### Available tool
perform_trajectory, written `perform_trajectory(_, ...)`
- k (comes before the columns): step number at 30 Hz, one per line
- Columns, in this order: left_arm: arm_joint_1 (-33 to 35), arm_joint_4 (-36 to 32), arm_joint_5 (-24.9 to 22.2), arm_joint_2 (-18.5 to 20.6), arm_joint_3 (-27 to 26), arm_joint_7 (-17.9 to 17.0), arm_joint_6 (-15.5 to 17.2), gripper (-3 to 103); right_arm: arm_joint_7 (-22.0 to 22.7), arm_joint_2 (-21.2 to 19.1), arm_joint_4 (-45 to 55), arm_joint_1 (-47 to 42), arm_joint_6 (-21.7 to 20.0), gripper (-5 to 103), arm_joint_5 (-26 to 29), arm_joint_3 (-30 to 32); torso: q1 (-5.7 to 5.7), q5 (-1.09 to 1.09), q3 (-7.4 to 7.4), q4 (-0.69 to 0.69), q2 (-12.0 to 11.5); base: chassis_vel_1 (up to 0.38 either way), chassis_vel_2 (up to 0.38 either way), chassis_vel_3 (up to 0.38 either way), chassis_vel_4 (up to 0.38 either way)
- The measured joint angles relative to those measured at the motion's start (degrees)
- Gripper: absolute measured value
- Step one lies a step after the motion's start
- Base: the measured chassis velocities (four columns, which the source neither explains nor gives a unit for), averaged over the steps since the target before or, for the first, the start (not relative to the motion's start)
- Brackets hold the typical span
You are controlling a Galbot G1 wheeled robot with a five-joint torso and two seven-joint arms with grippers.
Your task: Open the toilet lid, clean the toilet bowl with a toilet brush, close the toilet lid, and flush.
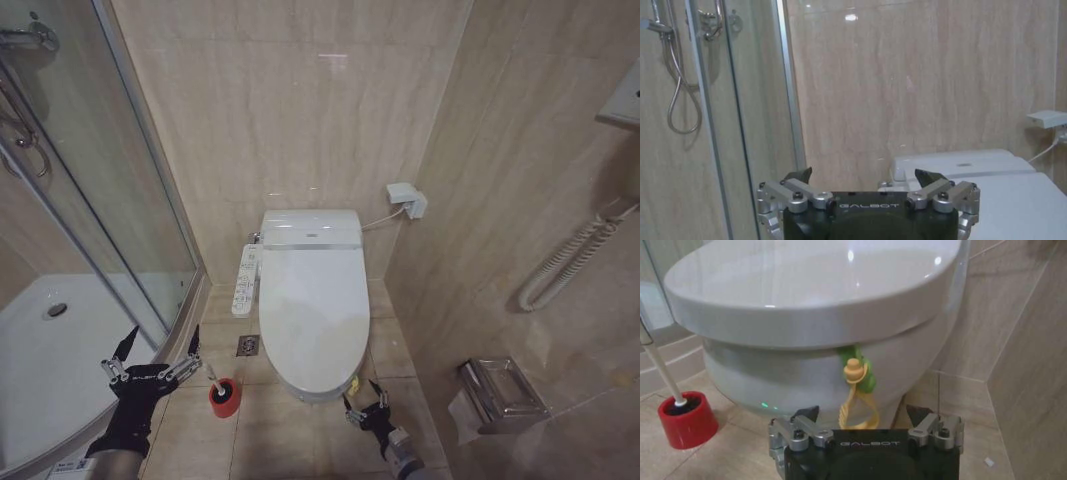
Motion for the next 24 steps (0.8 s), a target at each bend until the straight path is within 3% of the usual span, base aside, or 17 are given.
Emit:
perform_trajectory(1,0.0,0.0,0.0,0.0,0.0,0.0,0.0,100,0.01,0.05,-0.4,0.38,0.02,90,0.0,-0.23,0.0,-0.01,0.0,0.02,0.0,0.0,0.0,0.0,0.0)
perform_trajectory(16,0.0,0.0,0.0,0.0,0.0,0.0,0.0,100,-1.28,0.17,-2.13,2.01,1.66,92,-0.85,-0.35,0.0,0.03,0.01,0.03,-0.01,0.0,0.0,0.0,0.0)
perform_trajectory(17,0.0,0.0,0.0,0.0,0.0,0.0,0.0,100,-1.33,0.1,-2.15,2.04,1.86,73,-0.84,-0.19,0.0,0.02,0.01,0.02,-0.01,0.0,0.0,0.0,0.0)
perform_trajectory(23,0.0,0.0,0.0,0.0,0.0,0.0,0.0,100,-1.34,-0.24,-2.18,2.54,3.09,73,-0.86,0.59,0.0,-0.01,-0.02,0.01,0.0,0.0,0.0,0.0,0.0)
perform_trajectory(24,0.0,0.0,0.0,0.0,0.0,0.0,0.0,100,-1.4,-0.3,-2.18,2.58,3.28,48,-0.9,0.69,0.0,0.03,-0.02,0.02,0.0,0.0,0.0,0.0,0.0)
